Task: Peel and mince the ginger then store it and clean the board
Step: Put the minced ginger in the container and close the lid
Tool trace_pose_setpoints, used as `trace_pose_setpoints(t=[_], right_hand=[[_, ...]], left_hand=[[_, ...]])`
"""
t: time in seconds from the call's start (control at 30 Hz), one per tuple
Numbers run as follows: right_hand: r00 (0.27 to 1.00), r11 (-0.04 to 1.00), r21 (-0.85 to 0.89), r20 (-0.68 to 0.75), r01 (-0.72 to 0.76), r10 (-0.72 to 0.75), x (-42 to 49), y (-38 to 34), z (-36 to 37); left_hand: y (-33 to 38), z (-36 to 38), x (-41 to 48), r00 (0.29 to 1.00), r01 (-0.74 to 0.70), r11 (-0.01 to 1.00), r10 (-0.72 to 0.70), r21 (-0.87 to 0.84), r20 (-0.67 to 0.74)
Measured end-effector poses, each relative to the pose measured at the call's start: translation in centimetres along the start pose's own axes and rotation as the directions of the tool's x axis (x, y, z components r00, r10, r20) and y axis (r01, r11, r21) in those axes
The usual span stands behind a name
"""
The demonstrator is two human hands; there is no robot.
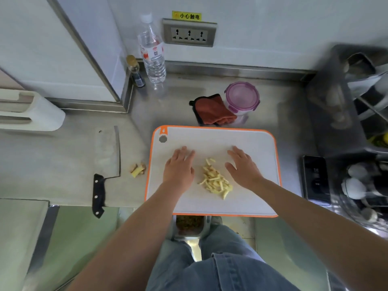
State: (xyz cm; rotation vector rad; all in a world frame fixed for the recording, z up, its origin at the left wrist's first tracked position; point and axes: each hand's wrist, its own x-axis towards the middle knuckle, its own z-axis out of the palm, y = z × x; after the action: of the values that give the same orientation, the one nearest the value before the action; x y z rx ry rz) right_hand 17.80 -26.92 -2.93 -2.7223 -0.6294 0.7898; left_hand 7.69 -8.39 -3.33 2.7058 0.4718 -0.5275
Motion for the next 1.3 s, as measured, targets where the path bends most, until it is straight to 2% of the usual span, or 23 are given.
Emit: trace_pose_setpoints(t=[0.1, 0.17, 0.2, 0.23, 0.3, 0.4, 0.43, 0.5, 0.63, 0.77, 0.87, 1.0, 1.1, 1.13, 1.17, 1.2, 1.23, 1.27, 1.3], right_hand=[[0.996, 0.995, 0.084, -0.081, 0.052, -0.045, 1.5, 1.2, -1.1], [0.995, 0.932, 0.36, -0.076, -0.03, 0.061, 3.1, 1.1, -2.6], [0.991, 0.829, 0.551, -0.021, -0.097, 0.129, 3.8, 0.8, -3.4], [0.985, 0.682, 0.716, 0.042, -0.148, 0.17, 4.7, 0.4, -4.2], [0.969, 0.382, 0.9, 0.137, -0.208, 0.205, 6.6, -0.4, -6.0], [0.927, -0.017, 0.963, 0.264, -0.269, 0.266, 9.0, -1.6, -8.2], [0.911, -0.106, 0.952, 0.305, -0.286, 0.279, 9.7, -1.7, -8.6], [0.879, -0.196, 0.925, 0.372, -0.324, 0.299, 10.8, -1.9, -9.4], [0.829, -0.138, 0.908, 0.417, -0.395, 0.373, 12.1, -1.6, -10.0], [0.814, -0.109, 0.915, 0.395, -0.387, 0.426, 12.8, -0.6, -9.7], [0.829, -0.078, 0.94, 0.331, -0.333, 0.452, 13.1, 0.1, -9.4], [0.862, -0.063, 0.98, 0.196, -0.189, 0.467, 12.2, 0.3, -9.1], [0.908, -0.043, 0.992, 0.123, -0.116, 0.401, 10.1, 0.0, -8.5], [0.921, -0.012, 0.994, 0.102, -0.105, 0.376, 9.3, -0.1, -8.1], [0.936, 0.049, 0.994, 0.072, -0.094, 0.344, 8.6, -0.1, -7.6], [0.953, 0.132, 0.987, 0.046, -0.089, 0.3, 7.8, -0.2, -7.1], [0.968, 0.207, 0.975, 0.032, -0.085, 0.249, 6.9, -0.3, -6.5], [0.979, 0.259, 0.962, 0.038, -0.09, 0.198, 6.1, -0.5, -6.0], [0.987, 0.289, 0.952, 0.056, -0.098, 0.151, 5.3, -0.7, -5.4]], left_hand=[[1.3, -0.3, 0.8, 0.997, 0.082, 0.996, -0.082, 0.037, -0.013], [2.4, -0.9, 1.6, 0.992, 0.124, 0.99, -0.121, 0.073, -0.044], [2.9, -1.2, 2.0, 0.988, 0.148, 0.985, -0.144, 0.084, -0.054], [3.4, -1.5, 2.4, 0.984, 0.174, 0.981, -0.169, 0.085, -0.057], [4.1, -2.0, 3.0, 0.974, 0.225, 0.972, -0.221, 0.068, -0.053], [4.7, -2.2, 3.6, 0.96, 0.276, 0.96, -0.274, 0.042, -0.058], [4.8, -2.3, 3.7, 0.957, 0.287, 0.957, -0.285, 0.037, -0.061], [5.0, -2.4, 3.8, 0.951, 0.305, 0.952, -0.302, 0.034, -0.067], [5.3, -2.4, 3.9, 0.944, 0.324, 0.946, -0.322, 0.018, -0.078], [5.4, -2.2, 3.9, 0.941, 0.331, 0.944, -0.33, 0.0, -0.073], [5.5, -2.4, 3.8, 0.938, 0.339, 0.941, -0.339, -0.007, -0.065], [5.8, -2.6, 4.0, 0.925, 0.368, 0.929, -0.37, -0.04, -0.082], [5.6, -2.9, 3.8, 0.895, 0.407, 0.895, -0.43, -0.181, -0.114], [5.6, -3.1, 3.7, 0.877, 0.412, 0.854, -0.466, -0.318, -0.115], [5.5, -3.1, 3.8, 0.865, 0.386, 0.772, -0.493, -0.505, -0.092], [5.6, -3.1, 3.9, 0.865, 0.327, 0.627, -0.5, -0.707, -0.043], [5.9, -3.3, 3.9, 0.875, 0.257, 0.426, -0.484, -0.867, 0.021], [6.5, -3.6, 3.8, 0.887, 0.218, 0.244, -0.454, -0.945, 0.088], [7.0, -3.9, 3.6, 0.9, 0.196, 0.149, -0.419, -0.969, 0.118]])
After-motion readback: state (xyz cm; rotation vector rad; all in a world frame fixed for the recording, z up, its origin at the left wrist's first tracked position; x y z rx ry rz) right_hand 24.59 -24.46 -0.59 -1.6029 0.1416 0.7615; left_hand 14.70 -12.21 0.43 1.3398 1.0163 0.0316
